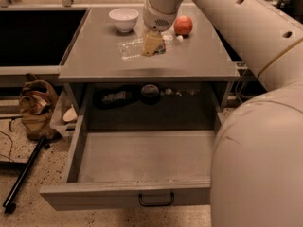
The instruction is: Pick water bottle from top drawer and place on counter
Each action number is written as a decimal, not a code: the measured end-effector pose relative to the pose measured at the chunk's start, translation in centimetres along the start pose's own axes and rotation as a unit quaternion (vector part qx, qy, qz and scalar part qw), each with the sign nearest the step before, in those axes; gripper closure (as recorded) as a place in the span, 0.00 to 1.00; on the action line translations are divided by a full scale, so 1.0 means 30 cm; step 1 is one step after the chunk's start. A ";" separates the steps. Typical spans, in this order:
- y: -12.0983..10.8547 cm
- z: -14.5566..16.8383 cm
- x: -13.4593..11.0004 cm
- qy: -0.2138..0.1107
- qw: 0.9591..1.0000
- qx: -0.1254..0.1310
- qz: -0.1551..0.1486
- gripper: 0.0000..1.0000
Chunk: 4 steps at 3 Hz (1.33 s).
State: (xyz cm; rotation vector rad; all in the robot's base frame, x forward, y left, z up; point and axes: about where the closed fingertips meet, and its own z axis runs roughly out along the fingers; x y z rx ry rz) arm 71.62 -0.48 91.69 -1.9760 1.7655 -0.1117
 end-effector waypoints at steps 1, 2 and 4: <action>-0.095 0.032 0.042 0.005 1.000 0.015 0.026 1.00; -0.145 0.114 0.050 -0.009 0.999 0.012 0.043 1.00; -0.163 0.263 0.034 -0.044 0.997 -0.014 0.061 1.00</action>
Offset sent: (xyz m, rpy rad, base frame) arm 0.0899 0.0028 -0.0275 0.1044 0.0261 -0.0967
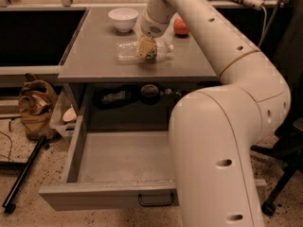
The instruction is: Pick water bottle from top drawer and place on counter
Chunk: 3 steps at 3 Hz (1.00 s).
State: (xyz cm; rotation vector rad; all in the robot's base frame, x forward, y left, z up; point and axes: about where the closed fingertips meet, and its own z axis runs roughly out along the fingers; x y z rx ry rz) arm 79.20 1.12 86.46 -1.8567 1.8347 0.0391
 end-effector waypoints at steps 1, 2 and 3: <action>-0.006 0.026 -0.002 -0.006 1.000 -0.005 0.003 1.00; -0.009 0.020 -0.005 -0.006 1.000 -0.005 0.003 1.00; -0.009 0.020 -0.005 -0.006 1.000 -0.005 0.003 0.80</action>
Offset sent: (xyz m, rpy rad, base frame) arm 0.0145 0.0022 -0.0032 0.0333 0.0172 -0.0001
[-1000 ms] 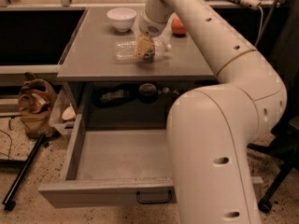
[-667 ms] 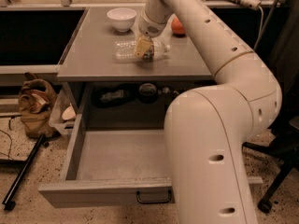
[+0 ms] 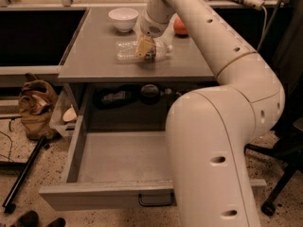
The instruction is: Pick water bottle from top drawer and place on counter
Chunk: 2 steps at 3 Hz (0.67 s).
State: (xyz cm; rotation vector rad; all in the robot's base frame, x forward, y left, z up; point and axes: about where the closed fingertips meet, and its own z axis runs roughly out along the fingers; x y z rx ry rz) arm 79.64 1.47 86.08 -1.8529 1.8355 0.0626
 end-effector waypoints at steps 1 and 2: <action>0.000 0.000 0.000 0.000 1.000 0.000 0.000 0.57; 0.000 0.000 0.000 0.000 1.000 0.000 0.000 0.36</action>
Offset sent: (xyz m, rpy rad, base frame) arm 0.0000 0.0000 0.0000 0.0000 0.0000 0.0000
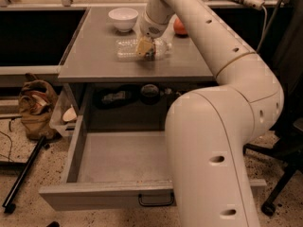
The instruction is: Pick water bottle from top drawer and place on counter
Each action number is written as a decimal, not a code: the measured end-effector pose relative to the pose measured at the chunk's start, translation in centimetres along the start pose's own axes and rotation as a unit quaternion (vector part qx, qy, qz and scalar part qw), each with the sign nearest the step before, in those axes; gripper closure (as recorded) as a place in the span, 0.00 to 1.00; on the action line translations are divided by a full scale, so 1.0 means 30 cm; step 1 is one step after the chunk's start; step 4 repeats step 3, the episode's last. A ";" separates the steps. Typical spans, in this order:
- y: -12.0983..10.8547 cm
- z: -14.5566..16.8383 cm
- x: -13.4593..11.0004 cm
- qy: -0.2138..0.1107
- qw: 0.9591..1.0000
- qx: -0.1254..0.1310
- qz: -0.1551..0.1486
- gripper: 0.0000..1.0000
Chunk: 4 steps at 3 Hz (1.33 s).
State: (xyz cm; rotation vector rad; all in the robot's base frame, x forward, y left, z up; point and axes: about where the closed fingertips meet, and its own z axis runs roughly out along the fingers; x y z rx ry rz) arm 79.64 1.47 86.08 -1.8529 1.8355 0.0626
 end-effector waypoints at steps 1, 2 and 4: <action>0.000 0.000 0.000 0.000 1.000 0.000 0.000 0.10; 0.000 0.000 0.000 0.000 1.000 0.000 0.000 0.00; 0.000 0.000 0.000 0.000 1.000 0.000 0.000 0.00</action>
Offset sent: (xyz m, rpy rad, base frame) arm 0.0000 0.0000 0.0000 0.0000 0.0000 0.0000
